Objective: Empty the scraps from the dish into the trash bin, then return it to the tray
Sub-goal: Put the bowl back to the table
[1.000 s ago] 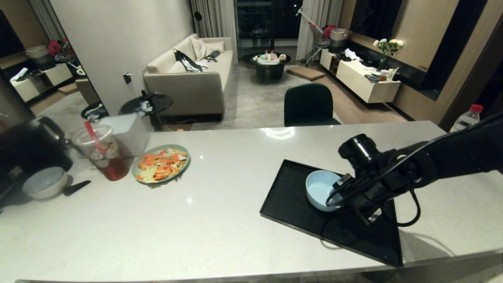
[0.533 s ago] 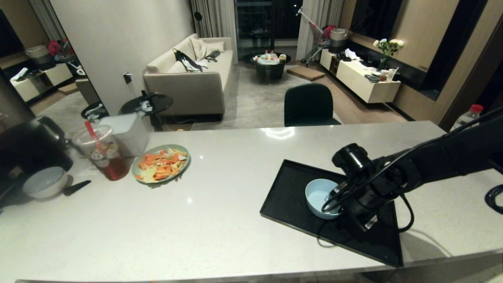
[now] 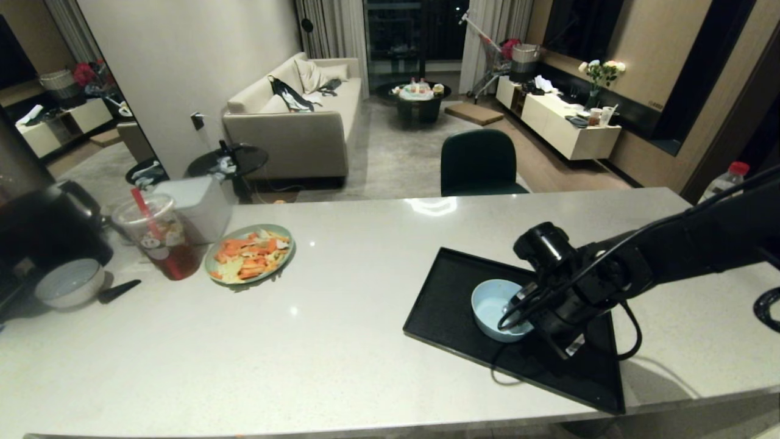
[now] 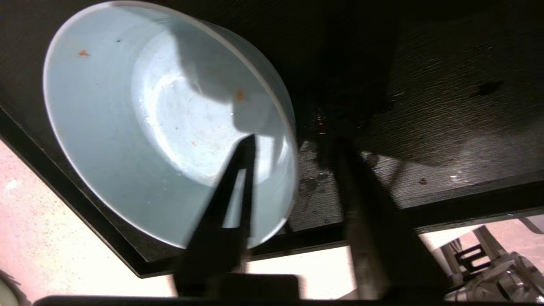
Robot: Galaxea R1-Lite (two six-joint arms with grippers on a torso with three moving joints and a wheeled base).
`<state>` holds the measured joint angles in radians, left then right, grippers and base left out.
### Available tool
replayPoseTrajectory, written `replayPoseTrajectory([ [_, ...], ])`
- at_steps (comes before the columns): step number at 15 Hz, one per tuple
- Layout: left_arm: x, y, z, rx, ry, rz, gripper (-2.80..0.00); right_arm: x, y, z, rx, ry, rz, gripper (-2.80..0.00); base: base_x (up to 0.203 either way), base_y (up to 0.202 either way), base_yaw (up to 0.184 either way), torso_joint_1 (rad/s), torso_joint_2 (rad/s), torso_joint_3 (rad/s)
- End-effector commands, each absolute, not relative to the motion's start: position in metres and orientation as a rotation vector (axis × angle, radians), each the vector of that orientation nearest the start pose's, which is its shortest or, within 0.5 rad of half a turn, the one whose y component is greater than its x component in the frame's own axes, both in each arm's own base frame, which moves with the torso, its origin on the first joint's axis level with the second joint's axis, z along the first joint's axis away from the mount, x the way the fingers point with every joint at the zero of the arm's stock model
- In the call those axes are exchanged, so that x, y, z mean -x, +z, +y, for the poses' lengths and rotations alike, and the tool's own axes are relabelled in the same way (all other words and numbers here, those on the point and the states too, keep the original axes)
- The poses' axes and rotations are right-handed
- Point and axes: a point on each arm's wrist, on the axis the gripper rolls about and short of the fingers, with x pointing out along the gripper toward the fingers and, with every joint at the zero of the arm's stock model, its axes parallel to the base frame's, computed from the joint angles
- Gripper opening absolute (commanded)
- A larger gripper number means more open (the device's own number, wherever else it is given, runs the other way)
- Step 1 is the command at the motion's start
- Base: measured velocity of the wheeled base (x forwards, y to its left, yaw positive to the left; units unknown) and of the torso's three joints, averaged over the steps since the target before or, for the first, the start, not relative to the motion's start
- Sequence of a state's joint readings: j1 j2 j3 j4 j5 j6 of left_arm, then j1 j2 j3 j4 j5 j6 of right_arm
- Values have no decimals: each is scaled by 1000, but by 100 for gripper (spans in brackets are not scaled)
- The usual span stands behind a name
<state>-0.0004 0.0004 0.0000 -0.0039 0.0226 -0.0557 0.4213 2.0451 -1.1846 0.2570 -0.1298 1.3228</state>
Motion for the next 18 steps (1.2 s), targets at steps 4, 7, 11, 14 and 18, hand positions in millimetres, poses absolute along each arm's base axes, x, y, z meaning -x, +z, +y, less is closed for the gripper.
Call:
replayPoseTrajectory([
  [4, 23, 76, 1, 57, 23, -4, -280, -318, 97, 139, -854, -487, 1051, 0, 0, 0, 0, 0, 0, 0],
  [7, 23, 76, 1, 57, 23, -4, -280, -310, 111, 146, -791, -409, 1012, 0, 0, 0, 0, 0, 0, 0],
  [11, 23, 76, 1, 57, 23, -4, -280, -296, 128, 170, -627, -260, 926, 0, 0, 0, 0, 0, 0, 0],
  [14, 23, 76, 1, 57, 23, -4, -280, -281, 143, 185, -548, -151, 901, 0, 0, 0, 0, 0, 0, 0],
  [18, 23, 76, 1, 57, 23, -4, -280, -260, 155, 181, -432, -112, 856, 0, 0, 0, 0, 0, 0, 0],
])
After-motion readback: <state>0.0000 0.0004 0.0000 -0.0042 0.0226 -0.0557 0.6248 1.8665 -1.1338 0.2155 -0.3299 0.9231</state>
